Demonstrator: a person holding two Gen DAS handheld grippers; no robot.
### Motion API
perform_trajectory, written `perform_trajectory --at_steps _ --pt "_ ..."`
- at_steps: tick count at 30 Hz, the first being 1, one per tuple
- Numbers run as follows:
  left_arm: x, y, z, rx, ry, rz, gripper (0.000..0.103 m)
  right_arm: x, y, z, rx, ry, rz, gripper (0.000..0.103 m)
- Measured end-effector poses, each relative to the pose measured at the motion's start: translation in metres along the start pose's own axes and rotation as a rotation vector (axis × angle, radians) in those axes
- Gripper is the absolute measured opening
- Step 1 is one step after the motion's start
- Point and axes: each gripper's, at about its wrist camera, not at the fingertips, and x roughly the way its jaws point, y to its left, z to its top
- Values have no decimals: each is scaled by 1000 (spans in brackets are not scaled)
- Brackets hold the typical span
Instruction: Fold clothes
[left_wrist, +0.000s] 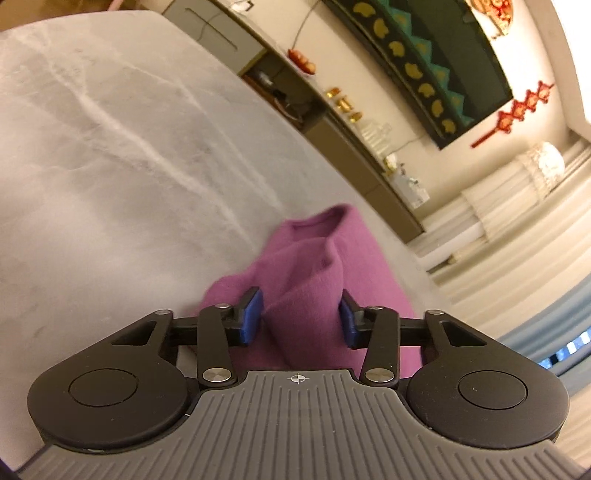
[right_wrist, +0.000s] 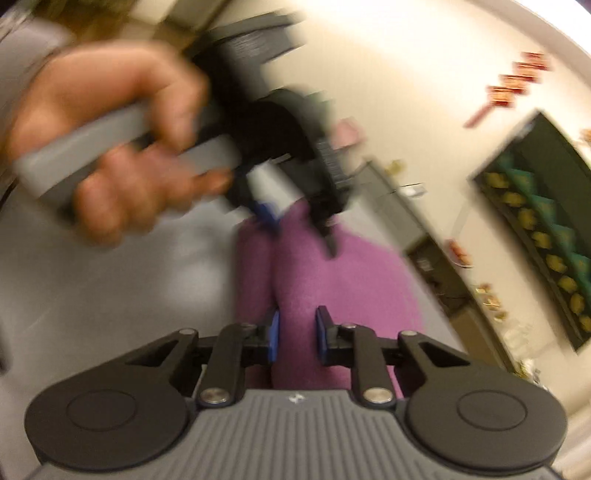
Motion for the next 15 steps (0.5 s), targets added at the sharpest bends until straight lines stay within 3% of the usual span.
perform_trajectory --at_steps 4,9,13,15 --pt "-11 -2 -9 68 -17 13 25 8 12 0 -82 -5 -22 23" --pt "-11 -5 -21 108 2 25 26 -14 21 -2 -140 -15 -25 25" --pt "-3 -24 -35 133 38 2 25 -24 -11 -15 -131 71 -35 25" --pt "2 -40 -49 170 55 -21 25 -15 -31 -34 -105 139 -94 25"
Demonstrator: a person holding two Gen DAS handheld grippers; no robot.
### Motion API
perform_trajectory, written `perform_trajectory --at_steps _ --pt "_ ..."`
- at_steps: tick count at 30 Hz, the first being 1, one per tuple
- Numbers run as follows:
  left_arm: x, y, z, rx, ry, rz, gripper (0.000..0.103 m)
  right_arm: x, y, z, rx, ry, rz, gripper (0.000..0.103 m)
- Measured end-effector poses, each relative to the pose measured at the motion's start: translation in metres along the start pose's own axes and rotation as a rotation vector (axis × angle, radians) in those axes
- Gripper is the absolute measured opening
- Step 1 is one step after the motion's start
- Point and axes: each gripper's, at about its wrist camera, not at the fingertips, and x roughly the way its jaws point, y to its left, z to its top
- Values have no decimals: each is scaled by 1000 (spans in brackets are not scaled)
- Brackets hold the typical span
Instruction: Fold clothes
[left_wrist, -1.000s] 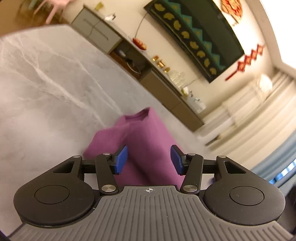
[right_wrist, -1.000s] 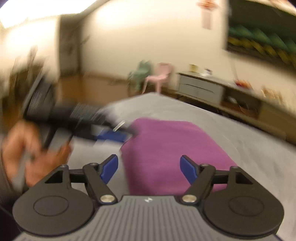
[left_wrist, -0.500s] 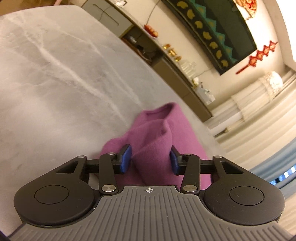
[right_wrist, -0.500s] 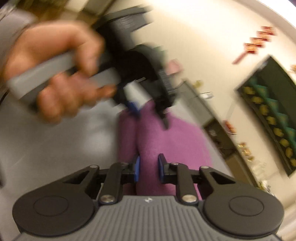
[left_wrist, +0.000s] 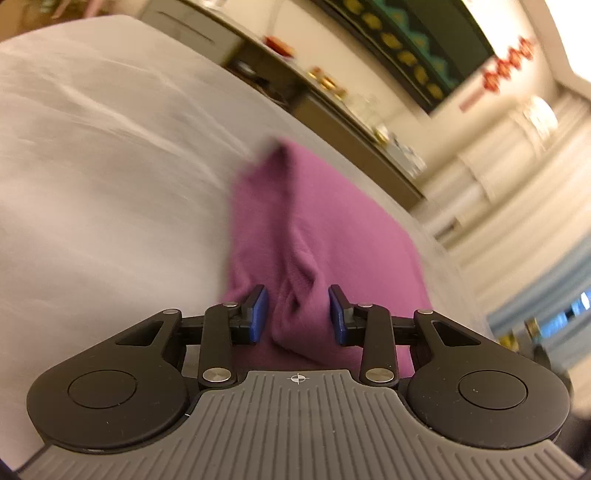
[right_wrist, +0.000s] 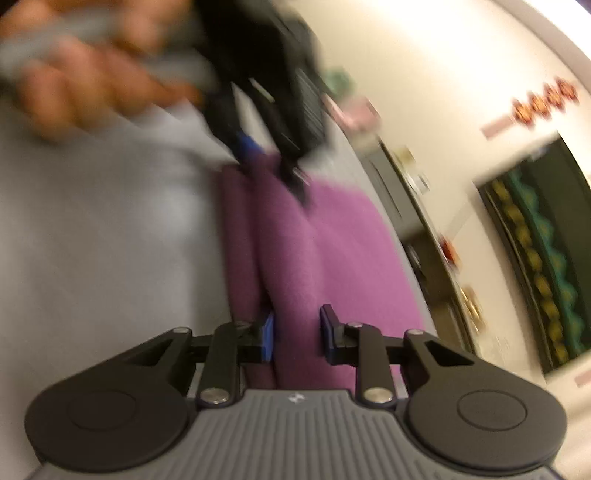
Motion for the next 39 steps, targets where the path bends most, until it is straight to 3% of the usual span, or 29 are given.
perform_trajectory --at_steps 2,3,7,8,10,12,15,17,19,21,23,24,25,28,32,34,35,37,39 --pt "2 -19 -15 42 6 -16 25 11 -20 -21 36 57 -37 25" --pt "1 -25 -23 72 3 -9 26 8 -29 -27 62 59 -16 27" --pt "-15 -47 -48 207 -22 58 37 -29 -57 -43 195 26 157 36" --pt "-22 -51 -50 243 -27 66 37 -38 -66 -47 241 12 205 43" --pt "-39 -59 -51 306 -40 69 36 -54 -89 -57 360 -22 282 45" --pt "-58 -66 -46 352 -62 58 36 -71 -111 -69 480 -73 336 45" --pt "-76 -76 -17 343 -138 6 36 -93 -145 -92 701 -187 377 45" --pt "-65 -80 10 336 -160 -9 36 -93 -152 -99 843 -226 381 45" --pt "-31 -80 36 336 -145 7 36 -74 -154 -96 921 -210 355 45" --pt "7 -73 52 321 -111 59 33 -59 -138 -94 944 -180 342 45" --pt "35 -52 53 282 -28 93 33 -46 -119 -97 928 -123 367 45" --pt "45 -41 49 264 10 124 19 -44 -106 -101 914 -88 380 43" --pt "48 -33 41 259 26 131 17 -46 -93 -108 913 -73 382 43" --pt "44 -22 19 288 29 139 16 -47 -91 -128 975 -117 408 43" --pt "27 -35 9 405 -26 210 17 -42 -95 -131 969 -134 427 44" --pt "5 -49 5 442 -73 190 25 -51 -98 -139 1015 -145 451 44" --pt "-9 -57 -2 457 -83 141 27 -59 -98 -146 1053 -158 452 44" --pt "-25 -70 -19 500 -57 79 30 -67 -99 -155 1097 -178 457 43" --pt "-25 -78 -43 555 12 73 29 -68 -100 -161 1115 -183 461 40"
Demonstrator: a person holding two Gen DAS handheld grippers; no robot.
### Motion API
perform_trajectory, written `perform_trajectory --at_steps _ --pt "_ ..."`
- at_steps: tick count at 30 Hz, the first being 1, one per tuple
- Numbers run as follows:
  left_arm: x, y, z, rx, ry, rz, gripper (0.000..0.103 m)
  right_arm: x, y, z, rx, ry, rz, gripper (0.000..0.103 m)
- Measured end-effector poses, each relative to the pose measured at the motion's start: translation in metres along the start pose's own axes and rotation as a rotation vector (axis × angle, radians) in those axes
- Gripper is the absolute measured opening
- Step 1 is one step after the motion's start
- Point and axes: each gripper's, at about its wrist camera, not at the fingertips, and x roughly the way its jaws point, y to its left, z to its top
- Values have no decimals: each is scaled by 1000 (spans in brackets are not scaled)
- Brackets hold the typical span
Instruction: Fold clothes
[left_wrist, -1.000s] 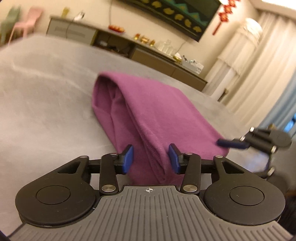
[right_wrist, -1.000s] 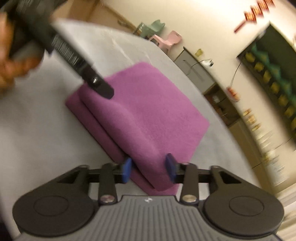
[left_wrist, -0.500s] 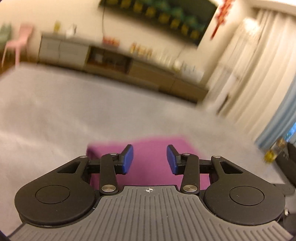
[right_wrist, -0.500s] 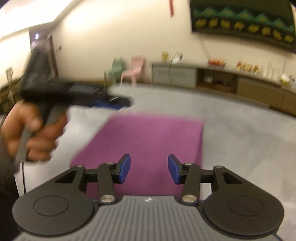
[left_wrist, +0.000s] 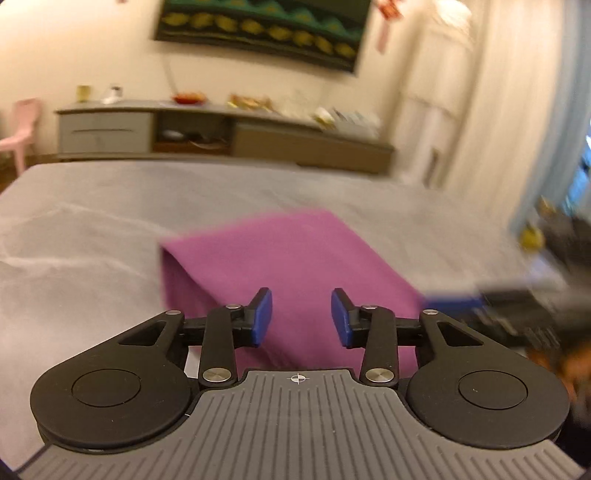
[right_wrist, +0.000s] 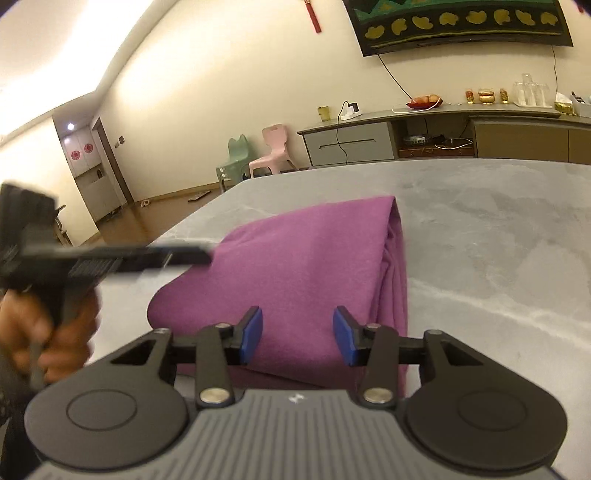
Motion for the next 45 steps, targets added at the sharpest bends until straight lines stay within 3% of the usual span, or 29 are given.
perform_trajectory --at_steps 3,5,6,7,9,13,15,18,20,21,22,24,26,27,30,32,35,37,39,41,42,44,45 --pt "9 -3 -24 -3 18 39 28 9 -7 -5 11 11 -3 41" --pt "0 5 -23 -82 -21 40 28 4 -10 -2 41 2 6 40" --pt "-7 9 -21 -114 -58 41 31 0 -11 -1 54 -6 8 41" --pt "-15 12 -19 -139 -102 44 42 -5 -12 0 66 -19 3 41" --pt "-26 21 -21 -179 -118 14 48 -14 -14 1 84 -40 -6 47" --pt "-19 20 -34 -134 -23 -76 49 -2 -18 -2 91 -15 -23 47" --pt "-12 11 -35 -85 -15 -109 48 7 -23 -6 122 4 -12 47" --pt "-10 -10 -29 13 -46 -116 45 9 -30 -7 166 8 7 46" --pt "-7 -19 -25 70 -31 -100 31 9 -32 -6 172 9 7 46" --pt "-3 -21 -22 90 -7 -80 12 10 -33 -7 176 8 6 46" --pt "0 -19 -18 71 21 -86 9 10 -34 -7 179 6 3 46" --pt "-1 3 -8 -143 71 -186 2 9 -37 -7 196 4 -1 46" --pt "1 39 -11 -484 121 -348 0 9 -40 -7 206 3 -13 46" --pt "6 51 -19 -580 161 -379 0 10 -42 -7 210 4 -20 46" --pt "23 69 -43 -706 270 -380 0 13 -45 -7 235 3 -26 46" --pt "25 74 -50 -795 254 -409 0 13 -48 -7 267 0 -17 46" --pt "17 60 -31 -716 182 -442 0 13 -57 -7 360 -7 27 47" --pt "20 46 -23 -604 196 -407 10 14 -63 -9 403 -9 43 45" --pt "19 28 -17 -417 173 -319 18 16 -69 -10 439 -12 52 44" --pt "8 -1 -15 -154 80 -171 24 17 -73 -12 469 -13 63 43" --pt "5 -15 -16 -47 55 -138 28 18 -74 -13 478 -14 67 42" --pt "10 -25 -20 10 77 -116 28 20 -75 -14 481 -15 69 42" --pt "13 -29 -22 25 93 -105 21 21 -75 -14 484 -15 70 42"
